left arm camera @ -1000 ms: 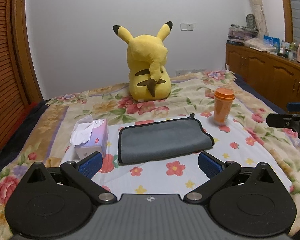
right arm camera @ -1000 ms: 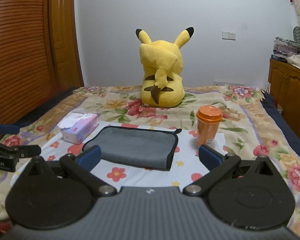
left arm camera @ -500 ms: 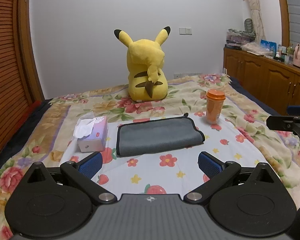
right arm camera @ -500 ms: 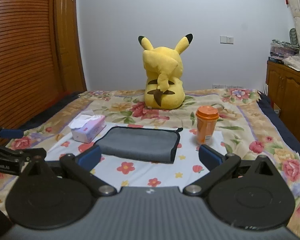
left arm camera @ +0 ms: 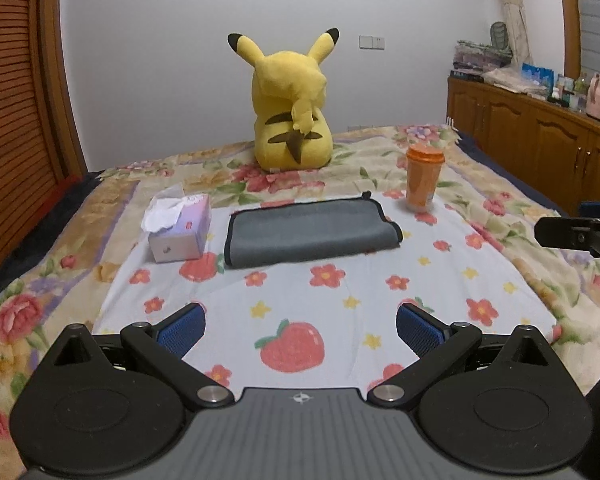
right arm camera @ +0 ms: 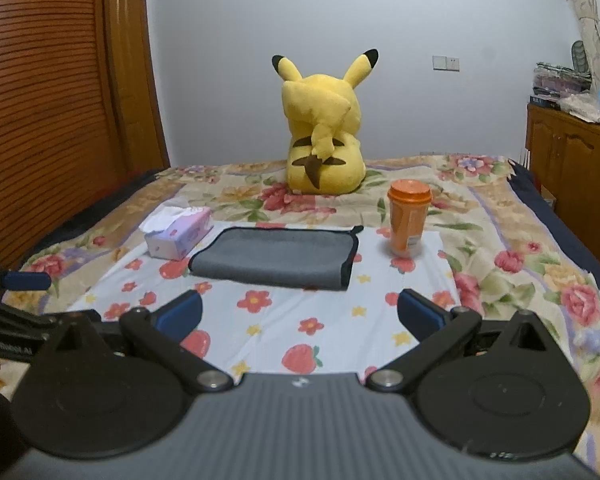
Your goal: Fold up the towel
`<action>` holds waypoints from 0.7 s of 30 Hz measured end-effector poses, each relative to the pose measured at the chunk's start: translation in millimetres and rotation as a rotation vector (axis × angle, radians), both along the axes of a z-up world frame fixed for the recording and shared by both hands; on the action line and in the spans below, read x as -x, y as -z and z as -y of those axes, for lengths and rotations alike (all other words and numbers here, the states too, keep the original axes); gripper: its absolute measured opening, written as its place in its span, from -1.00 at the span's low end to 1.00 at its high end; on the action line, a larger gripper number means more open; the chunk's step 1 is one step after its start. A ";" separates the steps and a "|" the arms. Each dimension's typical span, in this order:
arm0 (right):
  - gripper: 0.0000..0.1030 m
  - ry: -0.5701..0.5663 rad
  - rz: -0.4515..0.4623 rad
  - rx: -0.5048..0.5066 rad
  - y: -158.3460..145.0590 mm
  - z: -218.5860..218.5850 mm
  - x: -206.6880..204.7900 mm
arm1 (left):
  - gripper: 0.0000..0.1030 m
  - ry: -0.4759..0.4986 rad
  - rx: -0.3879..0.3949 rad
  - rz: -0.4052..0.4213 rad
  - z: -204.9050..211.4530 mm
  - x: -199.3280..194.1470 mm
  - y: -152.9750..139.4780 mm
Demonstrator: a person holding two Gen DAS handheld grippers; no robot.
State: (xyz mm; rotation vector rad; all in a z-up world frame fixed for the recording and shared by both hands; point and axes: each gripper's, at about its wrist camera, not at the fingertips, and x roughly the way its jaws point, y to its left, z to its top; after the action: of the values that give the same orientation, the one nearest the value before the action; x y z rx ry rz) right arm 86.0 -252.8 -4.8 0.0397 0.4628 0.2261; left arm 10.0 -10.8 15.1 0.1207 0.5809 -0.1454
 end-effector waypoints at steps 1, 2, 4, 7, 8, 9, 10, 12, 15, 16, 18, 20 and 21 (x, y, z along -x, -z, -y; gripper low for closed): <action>1.00 -0.001 -0.002 0.002 2.1 -1.2 0.6 | 1.00 -0.001 0.004 -0.005 0.3 1.3 2.3; 1.00 -0.002 -0.004 0.004 3.9 -2.1 1.3 | 1.00 -0.002 0.007 -0.010 0.6 2.5 4.9; 1.00 -0.002 -0.009 0.002 8.0 -3.3 3.2 | 1.00 -0.006 0.011 -0.015 0.8 4.4 9.5; 1.00 0.001 -0.014 0.002 14.4 -5.5 3.0 | 1.00 -0.010 0.026 -0.028 -0.1 6.6 14.9; 1.00 0.001 -0.014 0.006 16.6 -6.7 2.8 | 1.00 -0.010 0.028 -0.029 0.3 7.8 16.3; 1.00 0.001 -0.015 0.012 18.9 -7.7 1.8 | 1.00 -0.010 0.026 -0.028 1.1 8.4 17.4; 1.00 0.004 -0.019 0.018 21.3 -8.6 1.0 | 1.00 -0.010 0.023 -0.028 1.9 8.9 18.8; 1.00 0.006 -0.030 0.021 27.3 -9.2 0.0 | 1.00 -0.012 0.025 -0.029 1.8 9.6 21.4; 1.00 0.011 -0.045 0.026 35.4 -9.5 -2.6 | 1.00 -0.017 0.034 -0.035 1.2 8.3 26.3; 1.00 0.015 -0.048 0.028 37.5 -9.5 -3.0 | 1.00 -0.019 0.035 -0.037 1.4 6.9 27.8; 1.00 0.018 -0.053 0.027 40.2 -9.2 -4.1 | 1.00 -0.022 0.037 -0.036 2.5 4.1 30.2; 1.00 0.022 -0.055 0.026 41.5 -8.6 -5.7 | 1.00 -0.024 0.045 -0.028 2.9 1.5 31.7; 1.00 0.025 -0.055 0.025 42.5 -8.6 -6.8 | 1.00 -0.026 0.048 -0.023 2.9 0.2 32.7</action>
State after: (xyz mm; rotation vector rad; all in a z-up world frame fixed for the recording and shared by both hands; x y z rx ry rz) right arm 92.8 -244.2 -47.3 0.0271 0.5201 0.1950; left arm 9.8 -13.7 -17.5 0.0653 0.6015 -0.1354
